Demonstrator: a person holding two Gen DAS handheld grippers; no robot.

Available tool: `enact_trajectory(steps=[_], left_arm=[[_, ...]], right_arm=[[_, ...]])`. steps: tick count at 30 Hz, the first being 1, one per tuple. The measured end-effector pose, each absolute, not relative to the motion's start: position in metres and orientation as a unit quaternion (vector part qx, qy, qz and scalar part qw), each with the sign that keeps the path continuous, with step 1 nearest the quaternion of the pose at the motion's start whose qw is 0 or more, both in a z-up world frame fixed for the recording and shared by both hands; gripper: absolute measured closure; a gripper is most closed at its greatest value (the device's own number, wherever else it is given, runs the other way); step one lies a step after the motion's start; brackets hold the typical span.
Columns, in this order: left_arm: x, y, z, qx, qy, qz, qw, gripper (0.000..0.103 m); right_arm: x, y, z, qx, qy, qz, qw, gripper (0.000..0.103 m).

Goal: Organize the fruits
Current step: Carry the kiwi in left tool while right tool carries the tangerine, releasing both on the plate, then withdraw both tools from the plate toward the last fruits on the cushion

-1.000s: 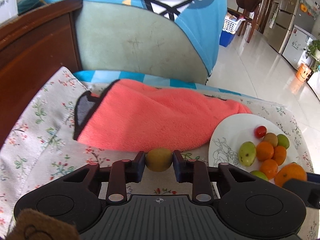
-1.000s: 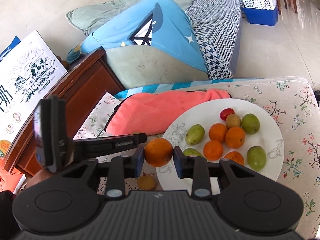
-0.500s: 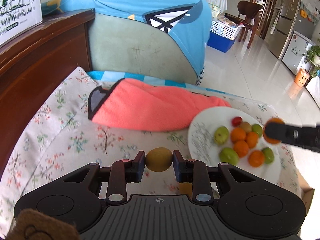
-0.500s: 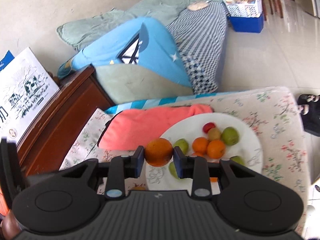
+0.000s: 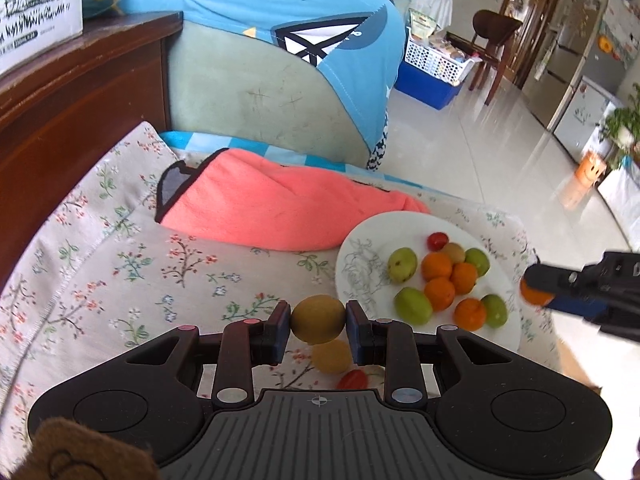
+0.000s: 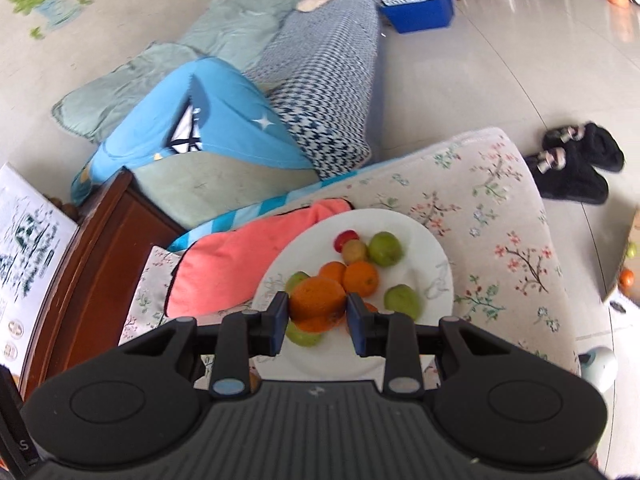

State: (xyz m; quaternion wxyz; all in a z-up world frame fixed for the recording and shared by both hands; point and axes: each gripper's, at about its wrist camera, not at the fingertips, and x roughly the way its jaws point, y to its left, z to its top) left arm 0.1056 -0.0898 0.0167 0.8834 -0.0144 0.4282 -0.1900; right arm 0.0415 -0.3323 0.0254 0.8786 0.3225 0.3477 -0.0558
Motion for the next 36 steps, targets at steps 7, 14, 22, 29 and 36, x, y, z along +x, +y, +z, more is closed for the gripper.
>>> enact_trajectory(steps=[7,14,22,29,36], left_arm=[[0.105,-0.099,0.013,-0.015,0.437,-0.194,0.878,0.076],[0.1,-0.117,0.007,-0.011,0.445,-0.22,0.868,0.076],[0.099,-0.134,0.001,-0.011,0.45,-0.231,0.863,0.076],[0.1,-0.138,0.001,-0.019,0.443,-0.232,0.865,0.074],[0.101,-0.128,0.015,-0.032,0.419,-0.214,0.882,0.06]], right_arm=[[0.044,-0.339,0.014,0.354,0.366,-0.074,0.857,0.071],[0.047,-0.335,0.003,0.36,0.385,-0.08,0.846,0.071],[0.051,-0.328,-0.009,0.358,0.406,-0.083,0.837,0.071],[0.052,-0.33,-0.01,0.36,0.399,-0.091,0.838,0.069],[0.053,-0.328,-0.005,0.347,0.386,-0.086,0.85,0.069]])
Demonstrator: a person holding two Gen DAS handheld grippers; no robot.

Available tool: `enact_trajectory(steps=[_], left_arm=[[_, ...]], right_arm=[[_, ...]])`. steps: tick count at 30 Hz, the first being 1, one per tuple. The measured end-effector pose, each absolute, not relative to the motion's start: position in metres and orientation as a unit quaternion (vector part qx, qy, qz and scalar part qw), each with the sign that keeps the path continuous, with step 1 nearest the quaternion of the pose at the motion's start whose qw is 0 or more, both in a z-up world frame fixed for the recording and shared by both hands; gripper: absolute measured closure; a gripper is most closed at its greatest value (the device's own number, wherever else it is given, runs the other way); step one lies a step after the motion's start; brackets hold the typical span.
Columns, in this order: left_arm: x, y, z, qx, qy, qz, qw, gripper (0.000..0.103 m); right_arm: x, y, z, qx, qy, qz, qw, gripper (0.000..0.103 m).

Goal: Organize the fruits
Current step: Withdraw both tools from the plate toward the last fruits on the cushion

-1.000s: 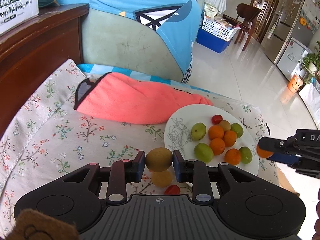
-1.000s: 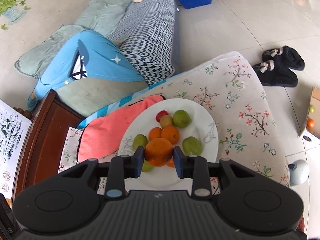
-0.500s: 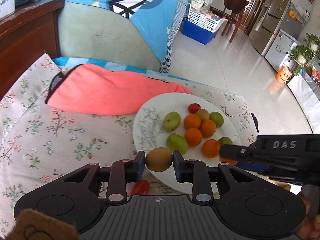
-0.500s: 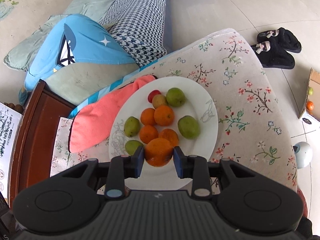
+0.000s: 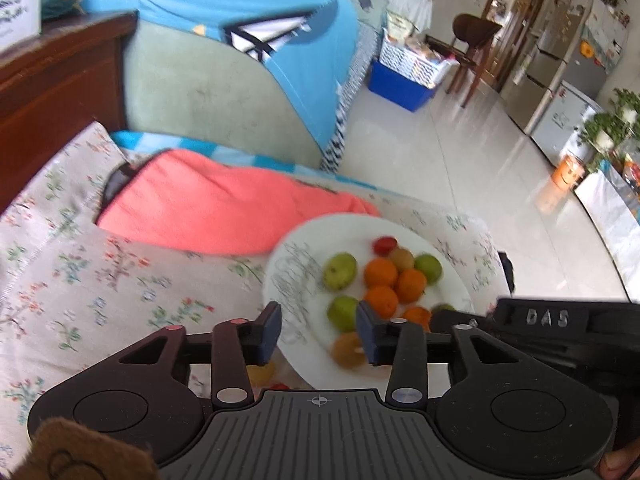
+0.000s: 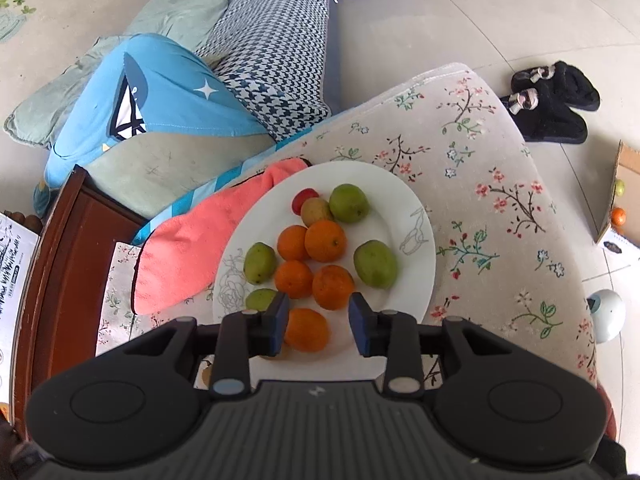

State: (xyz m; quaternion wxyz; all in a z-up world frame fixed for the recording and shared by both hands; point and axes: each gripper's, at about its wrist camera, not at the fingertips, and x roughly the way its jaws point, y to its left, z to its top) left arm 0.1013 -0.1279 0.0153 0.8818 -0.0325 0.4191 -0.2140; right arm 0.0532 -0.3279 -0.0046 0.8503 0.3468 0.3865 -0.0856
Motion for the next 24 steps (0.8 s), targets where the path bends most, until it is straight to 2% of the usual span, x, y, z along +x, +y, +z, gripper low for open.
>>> enact_trajectory(steps=[8,24], left_arm=[[0.111,-0.105,0.024,-0.036,0.413,-0.173,0.893,0.052],[0.113,-0.071,0.019,0.003,0.432,-0.144,0.89,0.048]], right_arm=[[0.056,-0.317,-0.001,0.324,0.386,-0.049,0.862,0.068],[0.054,-0.255,-0.01,0.242,0.414,0.099,0.872,0.069]])
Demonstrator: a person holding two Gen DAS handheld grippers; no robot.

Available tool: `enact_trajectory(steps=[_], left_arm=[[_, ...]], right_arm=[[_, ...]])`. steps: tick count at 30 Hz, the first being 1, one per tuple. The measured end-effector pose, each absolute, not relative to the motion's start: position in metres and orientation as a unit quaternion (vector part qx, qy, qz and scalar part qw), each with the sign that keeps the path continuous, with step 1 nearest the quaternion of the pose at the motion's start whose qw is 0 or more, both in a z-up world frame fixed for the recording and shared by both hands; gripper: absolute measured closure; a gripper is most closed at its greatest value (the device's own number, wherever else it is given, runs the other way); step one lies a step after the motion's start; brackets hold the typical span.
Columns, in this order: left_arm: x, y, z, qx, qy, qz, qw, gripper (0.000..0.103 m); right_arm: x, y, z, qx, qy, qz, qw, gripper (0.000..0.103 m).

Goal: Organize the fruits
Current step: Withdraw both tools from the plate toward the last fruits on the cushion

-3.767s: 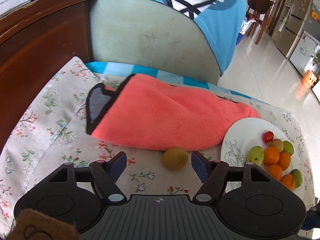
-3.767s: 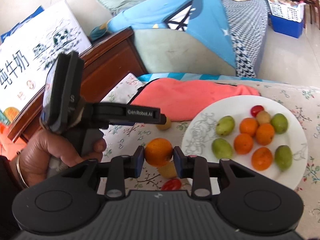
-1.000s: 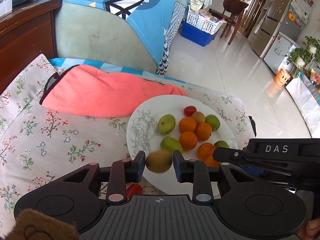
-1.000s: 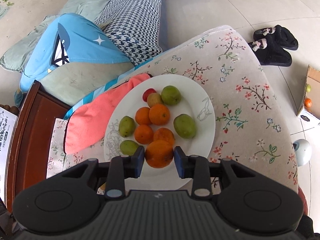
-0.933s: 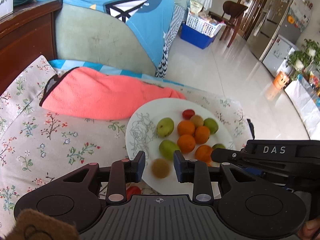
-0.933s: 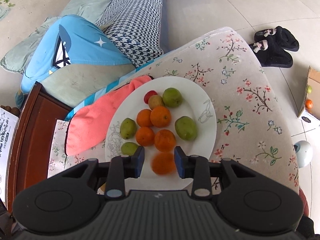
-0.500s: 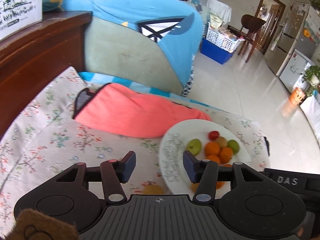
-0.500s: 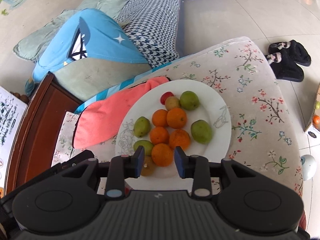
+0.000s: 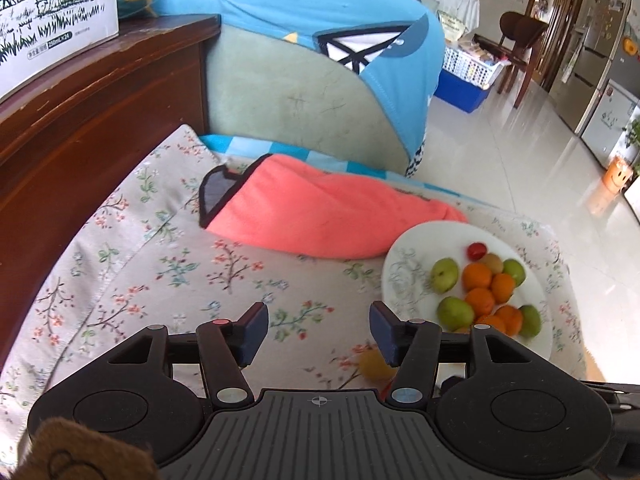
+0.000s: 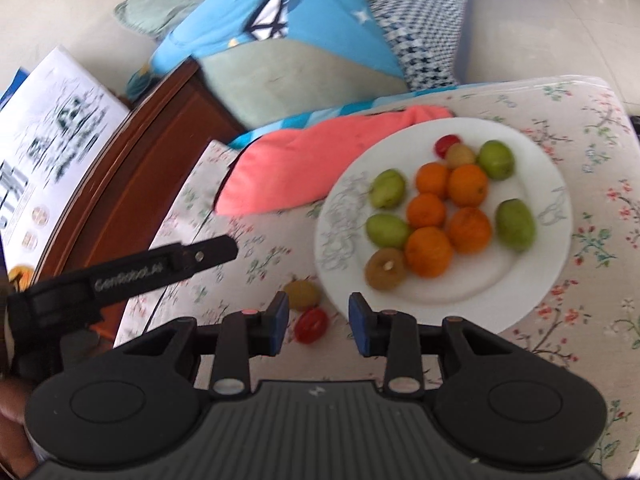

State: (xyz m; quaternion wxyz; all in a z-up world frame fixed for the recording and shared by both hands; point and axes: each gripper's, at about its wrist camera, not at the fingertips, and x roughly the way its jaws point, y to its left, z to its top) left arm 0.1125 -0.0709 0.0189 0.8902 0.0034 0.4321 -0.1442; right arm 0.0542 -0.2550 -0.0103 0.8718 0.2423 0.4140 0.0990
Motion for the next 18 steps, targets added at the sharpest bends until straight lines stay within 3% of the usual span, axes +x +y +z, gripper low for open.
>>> enact_trajectory(steps=[18], left_arm=[[0.108,-0.036,0.015,0.03,0.441,-0.132,0.887,0.042]], right_arm=[[0.061,-0.199,-0.032,0.117,0.426,0.106,0.891,0.069]])
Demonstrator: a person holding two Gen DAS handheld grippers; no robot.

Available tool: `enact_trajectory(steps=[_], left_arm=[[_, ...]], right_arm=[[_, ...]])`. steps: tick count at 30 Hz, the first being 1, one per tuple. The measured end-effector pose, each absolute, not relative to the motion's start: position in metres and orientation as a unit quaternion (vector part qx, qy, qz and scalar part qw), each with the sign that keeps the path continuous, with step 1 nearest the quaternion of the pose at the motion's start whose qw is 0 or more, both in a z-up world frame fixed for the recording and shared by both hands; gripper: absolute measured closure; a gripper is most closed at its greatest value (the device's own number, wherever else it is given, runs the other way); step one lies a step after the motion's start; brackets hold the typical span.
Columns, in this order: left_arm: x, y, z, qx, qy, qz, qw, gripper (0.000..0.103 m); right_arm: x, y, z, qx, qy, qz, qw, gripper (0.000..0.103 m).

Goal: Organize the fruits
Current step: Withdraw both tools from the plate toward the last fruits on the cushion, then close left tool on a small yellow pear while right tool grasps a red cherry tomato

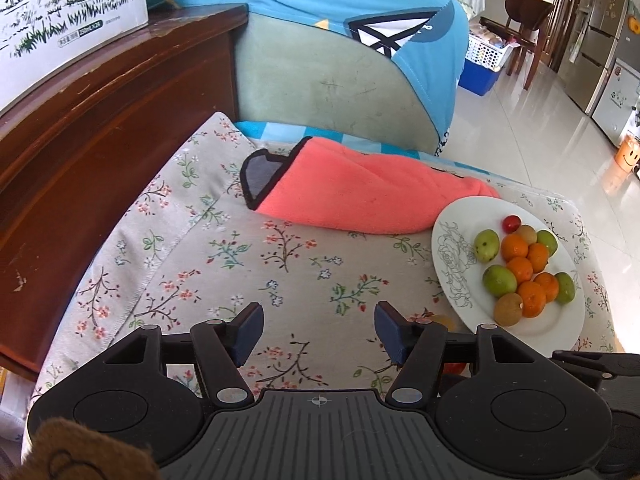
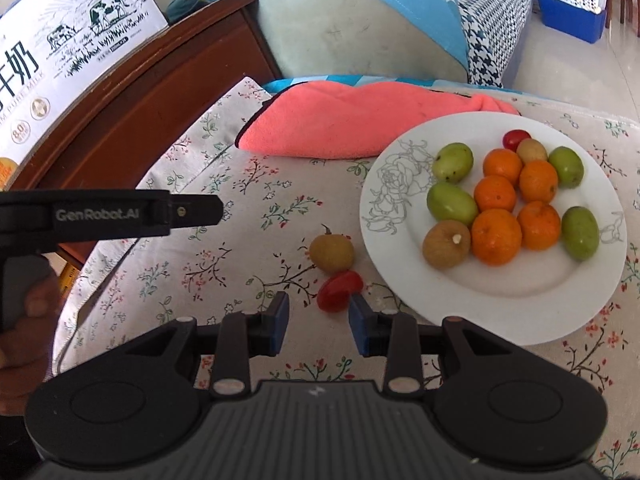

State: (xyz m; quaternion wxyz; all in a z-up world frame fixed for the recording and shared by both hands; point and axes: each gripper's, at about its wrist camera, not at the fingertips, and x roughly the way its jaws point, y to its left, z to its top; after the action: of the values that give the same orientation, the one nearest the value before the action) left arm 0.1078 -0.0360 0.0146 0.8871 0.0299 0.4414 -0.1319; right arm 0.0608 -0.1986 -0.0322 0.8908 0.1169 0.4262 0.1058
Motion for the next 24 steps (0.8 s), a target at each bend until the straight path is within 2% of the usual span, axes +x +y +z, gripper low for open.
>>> enact_trajectory(steps=[10,14,24], left_arm=[[0.107,-0.03,0.01,0.024,0.452,-0.138,0.881,0.042],[0.106,-0.031,0.009,0.022,0.453,-0.142,0.88,0.042],[0.106,-0.043,0.002,0.023,0.461,-0.153,0.874,0.042]], right_arm=[[0.069,-0.187,-0.04,0.074,0.421,0.08,0.9,0.069],[0.068,-0.186,-0.041,0.06,0.417,0.075,0.904,0.079],[0.052,-0.197,-0.024,0.071,0.4,0.103,0.908,0.08]])
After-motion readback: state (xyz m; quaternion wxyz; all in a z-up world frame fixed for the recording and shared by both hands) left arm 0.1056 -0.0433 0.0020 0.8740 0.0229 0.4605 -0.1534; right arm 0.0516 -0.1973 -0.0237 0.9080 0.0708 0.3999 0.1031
